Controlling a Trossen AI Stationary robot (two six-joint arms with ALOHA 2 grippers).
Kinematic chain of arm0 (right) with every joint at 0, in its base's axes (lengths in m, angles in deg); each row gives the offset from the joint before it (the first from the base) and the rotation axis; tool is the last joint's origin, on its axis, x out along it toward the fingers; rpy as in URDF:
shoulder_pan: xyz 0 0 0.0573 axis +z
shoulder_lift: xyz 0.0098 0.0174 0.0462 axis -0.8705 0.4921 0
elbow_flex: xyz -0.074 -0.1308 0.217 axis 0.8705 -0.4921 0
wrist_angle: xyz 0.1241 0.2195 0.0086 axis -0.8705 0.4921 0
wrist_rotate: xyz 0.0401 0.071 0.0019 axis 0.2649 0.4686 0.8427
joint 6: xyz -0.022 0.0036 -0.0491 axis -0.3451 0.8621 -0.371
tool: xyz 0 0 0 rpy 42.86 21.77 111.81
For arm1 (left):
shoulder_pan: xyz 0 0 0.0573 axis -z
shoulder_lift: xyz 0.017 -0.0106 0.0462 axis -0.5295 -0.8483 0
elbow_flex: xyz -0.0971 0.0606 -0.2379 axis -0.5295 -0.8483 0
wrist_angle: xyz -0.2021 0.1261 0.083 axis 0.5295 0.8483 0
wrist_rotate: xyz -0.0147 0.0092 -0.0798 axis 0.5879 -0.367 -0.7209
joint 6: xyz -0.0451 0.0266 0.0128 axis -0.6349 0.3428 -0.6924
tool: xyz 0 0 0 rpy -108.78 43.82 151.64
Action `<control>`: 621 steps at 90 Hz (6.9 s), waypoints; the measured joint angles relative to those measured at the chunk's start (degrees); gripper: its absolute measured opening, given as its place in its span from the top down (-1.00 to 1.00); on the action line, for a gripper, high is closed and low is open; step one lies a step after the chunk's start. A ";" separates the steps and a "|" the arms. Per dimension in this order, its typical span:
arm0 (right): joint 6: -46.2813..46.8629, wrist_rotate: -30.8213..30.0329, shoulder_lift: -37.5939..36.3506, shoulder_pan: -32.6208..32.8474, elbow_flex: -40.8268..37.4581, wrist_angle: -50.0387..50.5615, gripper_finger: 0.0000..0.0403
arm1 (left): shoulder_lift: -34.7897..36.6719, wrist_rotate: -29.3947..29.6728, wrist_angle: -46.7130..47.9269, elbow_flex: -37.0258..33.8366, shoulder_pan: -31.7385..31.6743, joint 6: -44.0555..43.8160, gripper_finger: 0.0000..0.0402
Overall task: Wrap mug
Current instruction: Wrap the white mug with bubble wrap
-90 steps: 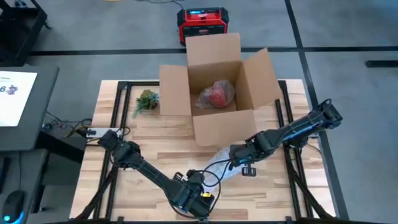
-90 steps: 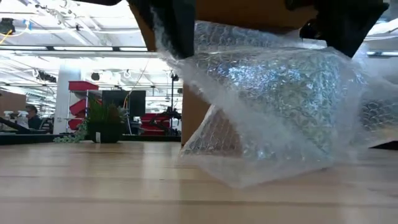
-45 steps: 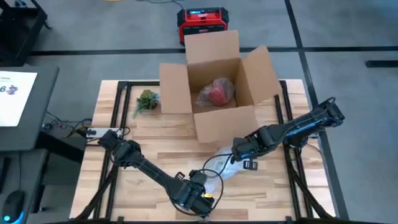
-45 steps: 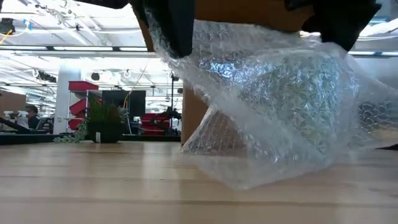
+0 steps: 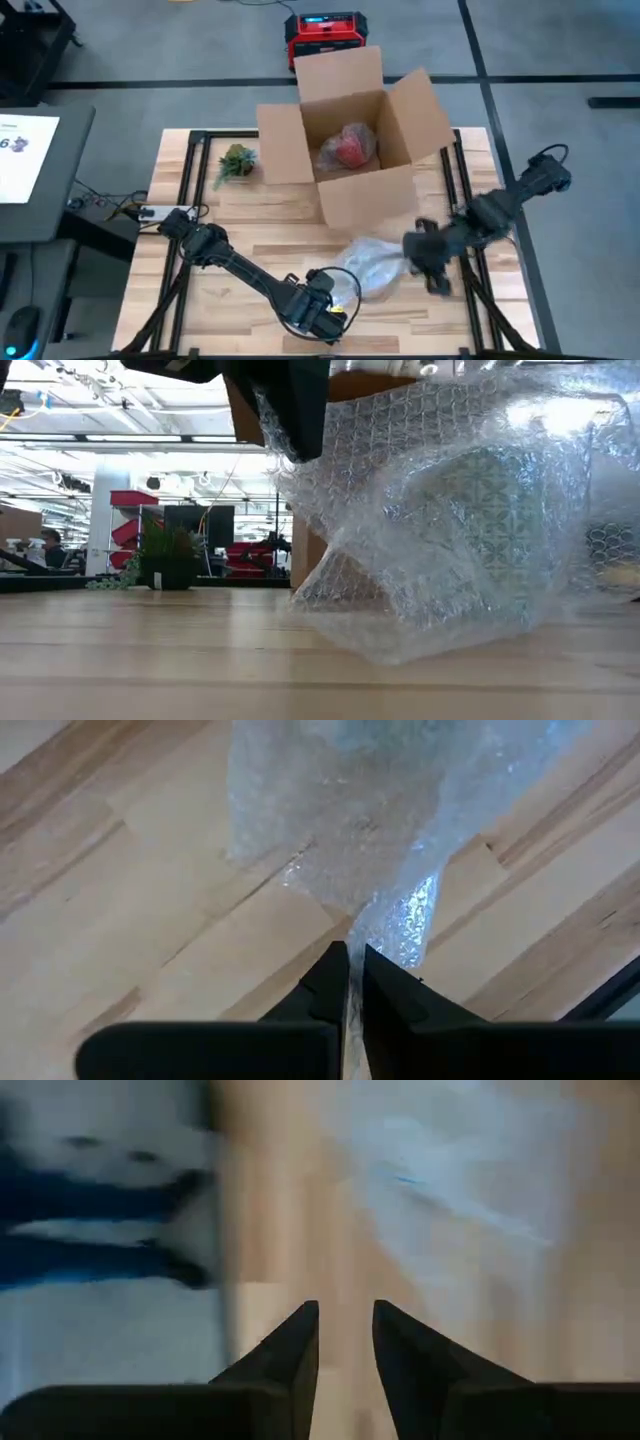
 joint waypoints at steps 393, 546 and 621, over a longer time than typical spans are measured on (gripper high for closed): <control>17.38 -13.18 18.64 -0.78 4.68 0.97 0.73 | 14.01 6.49 3.15 7.18 6.74 8.85 0.74; -2.49 -10.83 27.86 -15.90 -0.39 -3.75 0.97 | 13.35 1.41 -76.40 -52.78 1.73 15.39 1.00; 6.02 -7.46 27.84 -17.34 -0.31 -4.73 0.95 | 14.69 12.63 -81.03 -57.20 0.24 24.13 1.00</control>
